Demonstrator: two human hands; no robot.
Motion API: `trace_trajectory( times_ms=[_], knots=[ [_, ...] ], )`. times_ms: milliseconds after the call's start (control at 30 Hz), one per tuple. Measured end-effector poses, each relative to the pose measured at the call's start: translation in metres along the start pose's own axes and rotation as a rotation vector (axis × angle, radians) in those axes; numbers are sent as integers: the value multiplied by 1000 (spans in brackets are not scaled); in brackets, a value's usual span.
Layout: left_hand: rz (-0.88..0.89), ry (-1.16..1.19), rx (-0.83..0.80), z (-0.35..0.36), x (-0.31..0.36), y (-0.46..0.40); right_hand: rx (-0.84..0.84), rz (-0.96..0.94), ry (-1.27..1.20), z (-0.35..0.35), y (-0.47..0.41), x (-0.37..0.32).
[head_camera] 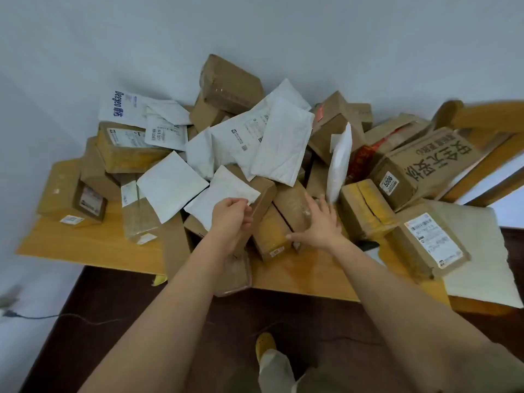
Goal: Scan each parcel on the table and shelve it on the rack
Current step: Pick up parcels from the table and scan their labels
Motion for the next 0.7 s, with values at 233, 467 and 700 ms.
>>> trace_trajectory(
  times_ms=[233, 467, 700],
  knots=[
    [-94, -152, -52, 12, -16, -24, 14, 2, 100, 9, -5, 15],
    [-146, -138, -9, 24, -18, -21, -59, 26, 106, -36, 18, 13],
    [-187, -139, 47, 52, -17, 11, -114, -27, -23, -99, 53, 19]
  ],
)
Point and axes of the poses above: each hand's wrist, its own y-axis away from the middle knuckle, its own z-axis out of the palm, x = y × z, the point moved 4 cm from there along -y, towards the middle knuckle, and after that the axes turned 2 degrees about -z, right-handed, at the moved point
